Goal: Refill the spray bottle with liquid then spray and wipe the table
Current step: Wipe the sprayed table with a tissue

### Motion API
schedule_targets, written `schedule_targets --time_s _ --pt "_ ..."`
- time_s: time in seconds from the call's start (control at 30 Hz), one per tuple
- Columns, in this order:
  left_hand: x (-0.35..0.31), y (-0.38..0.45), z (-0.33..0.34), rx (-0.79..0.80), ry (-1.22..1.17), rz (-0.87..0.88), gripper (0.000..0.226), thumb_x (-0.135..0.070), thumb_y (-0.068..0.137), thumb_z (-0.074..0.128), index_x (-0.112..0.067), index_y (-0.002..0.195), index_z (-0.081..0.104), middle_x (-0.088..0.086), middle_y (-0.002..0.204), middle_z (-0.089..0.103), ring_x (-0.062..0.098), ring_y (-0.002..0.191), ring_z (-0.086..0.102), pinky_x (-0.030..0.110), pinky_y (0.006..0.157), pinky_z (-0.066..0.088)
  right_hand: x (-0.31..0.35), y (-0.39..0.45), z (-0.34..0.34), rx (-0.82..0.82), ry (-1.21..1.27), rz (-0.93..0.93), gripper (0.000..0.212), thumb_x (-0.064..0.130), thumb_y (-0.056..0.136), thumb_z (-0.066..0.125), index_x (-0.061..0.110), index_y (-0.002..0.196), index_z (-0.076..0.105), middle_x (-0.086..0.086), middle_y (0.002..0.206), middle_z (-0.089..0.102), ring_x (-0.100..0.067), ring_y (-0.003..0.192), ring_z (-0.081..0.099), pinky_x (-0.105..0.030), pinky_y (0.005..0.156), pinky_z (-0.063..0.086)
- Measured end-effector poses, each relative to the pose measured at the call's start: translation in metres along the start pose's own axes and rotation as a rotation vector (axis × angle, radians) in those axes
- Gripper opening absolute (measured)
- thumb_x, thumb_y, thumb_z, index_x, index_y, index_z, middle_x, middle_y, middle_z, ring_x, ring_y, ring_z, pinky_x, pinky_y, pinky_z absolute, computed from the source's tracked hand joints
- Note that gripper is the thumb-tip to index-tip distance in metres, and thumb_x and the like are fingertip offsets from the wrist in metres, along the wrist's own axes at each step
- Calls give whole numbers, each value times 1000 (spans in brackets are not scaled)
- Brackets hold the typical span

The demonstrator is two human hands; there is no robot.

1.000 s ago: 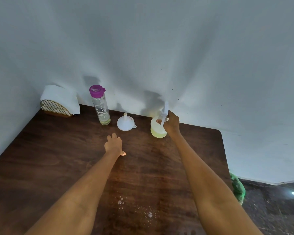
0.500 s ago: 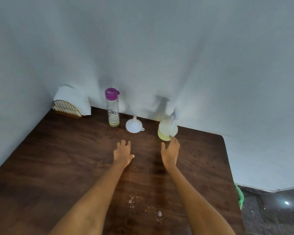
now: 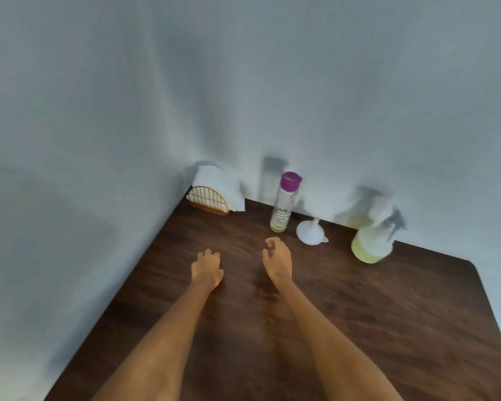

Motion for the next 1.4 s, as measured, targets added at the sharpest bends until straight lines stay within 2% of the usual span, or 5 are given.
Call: schedule_targets --time_s 0.27,0.5,0.8,1.0,1.4 --pt "72 57 -24 44 18 -61 62 -35 88 61 -12 140 35 10 142 35 28 130 37 37 100 43 78 75 46 -27 19 -105 31 18 89 55 10 119 54 -9 115 61 -25 108 55 -35 89 46" --pt "83 99 -28 167 92 -82 106 -47 73 73 -7 149 12 13 147 30 32 135 32 38 102 41 111 133 54 -88 -12 -70 33 23 93 49 11 124 51 -7 123 59 -25 116 51 -36 91 43" --pt "83 108 -27 157 123 -86 91 -46 71 76 -8 141 31 11 141 40 30 132 39 34 100 44 121 151 70 -72 82 70 25 23 83 67 10 104 68 -7 109 68 -24 108 60 -32 87 46" --pt "84 107 -26 138 129 -82 90 -47 71 75 -8 140 32 10 141 40 30 131 39 33 98 45 119 152 67 -38 46 165 45 30 83 68 6 120 59 -8 130 57 -25 121 52 -34 96 42" --pt "86 99 -23 146 95 -75 101 -46 75 72 -9 148 14 12 148 31 32 136 32 36 102 42 166 134 43 -108 454 -125 14 9 87 62 4 100 64 -13 103 67 -16 89 58 -20 75 43"
Point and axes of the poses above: each hand's wrist, its own y-axis towards the middle knuckle, its own z-axis out of the palm, x = y × z, the point moved 6 cm from there along y, towards the middle knuckle
